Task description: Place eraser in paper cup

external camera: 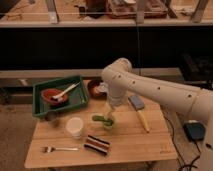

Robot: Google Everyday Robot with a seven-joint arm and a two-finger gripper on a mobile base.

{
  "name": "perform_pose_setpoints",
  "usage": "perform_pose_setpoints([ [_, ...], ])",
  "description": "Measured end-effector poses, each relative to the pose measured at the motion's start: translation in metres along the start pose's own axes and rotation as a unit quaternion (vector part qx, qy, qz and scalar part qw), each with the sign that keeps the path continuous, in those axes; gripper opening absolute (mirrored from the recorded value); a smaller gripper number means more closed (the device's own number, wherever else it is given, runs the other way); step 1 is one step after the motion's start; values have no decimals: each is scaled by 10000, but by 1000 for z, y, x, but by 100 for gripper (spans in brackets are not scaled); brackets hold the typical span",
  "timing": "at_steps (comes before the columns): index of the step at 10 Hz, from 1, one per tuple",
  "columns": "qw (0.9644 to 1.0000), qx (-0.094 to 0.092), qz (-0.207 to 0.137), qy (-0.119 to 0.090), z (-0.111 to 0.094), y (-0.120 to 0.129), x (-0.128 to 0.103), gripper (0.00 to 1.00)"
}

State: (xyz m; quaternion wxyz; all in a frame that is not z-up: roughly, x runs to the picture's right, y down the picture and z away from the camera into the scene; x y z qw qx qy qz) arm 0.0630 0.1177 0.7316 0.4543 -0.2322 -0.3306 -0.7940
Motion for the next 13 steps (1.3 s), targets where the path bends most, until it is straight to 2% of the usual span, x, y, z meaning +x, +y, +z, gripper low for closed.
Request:
perform_pose_setpoints([
  [1, 9999, -6, -95, -95, 1, 0, -1, 80],
  [2, 10000, 18, -84, -21, -1, 1, 0, 80],
  [3, 9998, 94, -96, 170, 1, 1, -2, 80],
  [4, 9986, 193, -202, 453, 3, -1, -7, 80],
  [6, 9940, 356, -562, 864, 14, -10, -29, 80],
  [7, 9924, 396, -665, 956, 16, -14, -34, 80],
  [11, 9912, 376, -729, 1036, 18, -19, -35, 80],
  [13, 9883, 380, -872, 1189, 33, -35, -38, 80],
])
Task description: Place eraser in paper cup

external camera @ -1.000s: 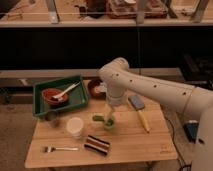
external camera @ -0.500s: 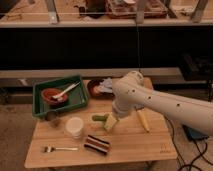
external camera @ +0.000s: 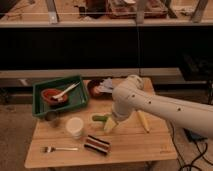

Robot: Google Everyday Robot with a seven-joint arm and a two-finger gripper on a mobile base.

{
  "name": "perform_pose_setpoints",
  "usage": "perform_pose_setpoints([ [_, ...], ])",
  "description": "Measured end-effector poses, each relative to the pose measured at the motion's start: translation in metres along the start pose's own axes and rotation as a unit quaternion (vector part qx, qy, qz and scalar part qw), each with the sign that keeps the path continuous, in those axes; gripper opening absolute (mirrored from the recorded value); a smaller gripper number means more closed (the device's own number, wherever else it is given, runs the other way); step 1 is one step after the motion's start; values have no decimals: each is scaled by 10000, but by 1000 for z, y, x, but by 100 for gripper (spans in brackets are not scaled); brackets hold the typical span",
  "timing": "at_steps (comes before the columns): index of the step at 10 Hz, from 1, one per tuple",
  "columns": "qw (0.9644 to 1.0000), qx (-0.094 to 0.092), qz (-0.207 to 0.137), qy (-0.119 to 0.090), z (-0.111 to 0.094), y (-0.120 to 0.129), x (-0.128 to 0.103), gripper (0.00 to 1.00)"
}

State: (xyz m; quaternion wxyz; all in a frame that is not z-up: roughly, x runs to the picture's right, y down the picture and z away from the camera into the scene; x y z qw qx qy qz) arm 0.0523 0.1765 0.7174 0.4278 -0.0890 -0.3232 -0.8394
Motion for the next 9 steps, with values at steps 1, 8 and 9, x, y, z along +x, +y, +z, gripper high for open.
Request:
perform_pose_setpoints([
  [1, 9998, 54, -161, 80, 17, -15, -3, 80],
  [8, 9924, 525, -1099, 163, 90, -67, -13, 80],
  [9, 9909, 567, -1207, 166, 95, -72, -13, 80],
])
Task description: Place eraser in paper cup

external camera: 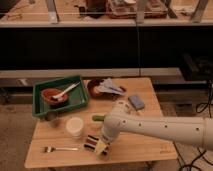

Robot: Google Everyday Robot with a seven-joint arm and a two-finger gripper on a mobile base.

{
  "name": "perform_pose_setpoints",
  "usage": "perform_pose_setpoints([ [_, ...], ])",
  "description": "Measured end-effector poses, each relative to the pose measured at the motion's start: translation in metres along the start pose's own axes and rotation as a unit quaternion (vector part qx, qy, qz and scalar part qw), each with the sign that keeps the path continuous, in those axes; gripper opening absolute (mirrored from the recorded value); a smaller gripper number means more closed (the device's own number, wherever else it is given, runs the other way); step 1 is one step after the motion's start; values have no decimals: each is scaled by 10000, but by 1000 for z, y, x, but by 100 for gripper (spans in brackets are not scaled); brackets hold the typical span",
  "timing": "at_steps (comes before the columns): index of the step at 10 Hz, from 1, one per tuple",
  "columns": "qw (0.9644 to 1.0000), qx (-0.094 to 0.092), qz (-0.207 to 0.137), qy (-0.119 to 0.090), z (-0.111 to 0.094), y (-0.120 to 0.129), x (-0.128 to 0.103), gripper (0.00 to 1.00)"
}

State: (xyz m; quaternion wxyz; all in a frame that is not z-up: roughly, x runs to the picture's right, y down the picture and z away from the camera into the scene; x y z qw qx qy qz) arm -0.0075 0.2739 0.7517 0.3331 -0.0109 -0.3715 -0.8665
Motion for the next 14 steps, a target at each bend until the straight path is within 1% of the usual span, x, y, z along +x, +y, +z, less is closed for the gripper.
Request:
perform_pose_setpoints([
  [3, 9997, 86, -206, 13, 12, -10, 0, 80],
  [6, 9989, 128, -438, -72, 25, -20, 3, 80],
  [7, 9987, 108, -483, -137, 29, -23, 4, 76],
  [8, 9983, 37, -546, -219, 32, -26, 6, 65],
  [9, 9981, -42, -577, -233, 30, -29, 9, 55],
  [10, 9980, -152, -573, -237, 22, -31, 11, 45],
  [12, 9972, -351, -631, -183, 0, -41, 19, 24],
  [13, 9969, -410, -647, -155, -8, -43, 21, 17],
  [14, 9966, -494, -645, -96, -24, -46, 25, 5],
])
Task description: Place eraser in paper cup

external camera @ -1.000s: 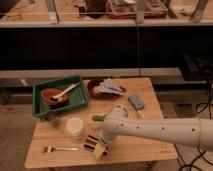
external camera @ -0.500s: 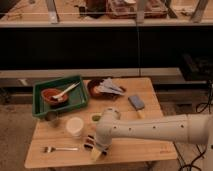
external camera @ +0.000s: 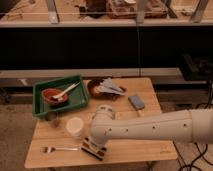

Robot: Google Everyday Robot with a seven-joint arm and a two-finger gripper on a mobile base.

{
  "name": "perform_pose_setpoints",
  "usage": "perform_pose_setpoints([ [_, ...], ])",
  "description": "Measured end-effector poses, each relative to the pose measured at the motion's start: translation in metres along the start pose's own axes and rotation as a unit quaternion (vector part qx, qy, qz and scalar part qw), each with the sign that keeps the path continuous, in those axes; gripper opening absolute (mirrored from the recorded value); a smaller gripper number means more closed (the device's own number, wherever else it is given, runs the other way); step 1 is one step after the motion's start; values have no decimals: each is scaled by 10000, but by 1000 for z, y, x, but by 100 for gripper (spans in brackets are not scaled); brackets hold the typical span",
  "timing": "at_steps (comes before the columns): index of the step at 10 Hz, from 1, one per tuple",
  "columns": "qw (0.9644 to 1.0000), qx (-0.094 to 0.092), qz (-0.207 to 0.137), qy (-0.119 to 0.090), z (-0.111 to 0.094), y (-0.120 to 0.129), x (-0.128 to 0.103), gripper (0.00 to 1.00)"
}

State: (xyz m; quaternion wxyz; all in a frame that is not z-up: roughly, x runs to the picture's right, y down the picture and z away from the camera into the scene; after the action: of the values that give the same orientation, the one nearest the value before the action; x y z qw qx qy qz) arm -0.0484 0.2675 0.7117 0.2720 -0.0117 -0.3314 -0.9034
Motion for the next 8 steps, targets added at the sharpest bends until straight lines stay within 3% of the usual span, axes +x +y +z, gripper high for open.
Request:
perform_pose_setpoints([
  [2, 10000, -61, 36, 32, -12, 1, 3, 0],
  [4, 9996, 20, 277, -18, -4, 6, -2, 1],
  [6, 9994, -66, 348, 31, 10, 8, -5, 16],
  [8, 9988, -264, 159, 379, 13, 8, -9, 36],
])
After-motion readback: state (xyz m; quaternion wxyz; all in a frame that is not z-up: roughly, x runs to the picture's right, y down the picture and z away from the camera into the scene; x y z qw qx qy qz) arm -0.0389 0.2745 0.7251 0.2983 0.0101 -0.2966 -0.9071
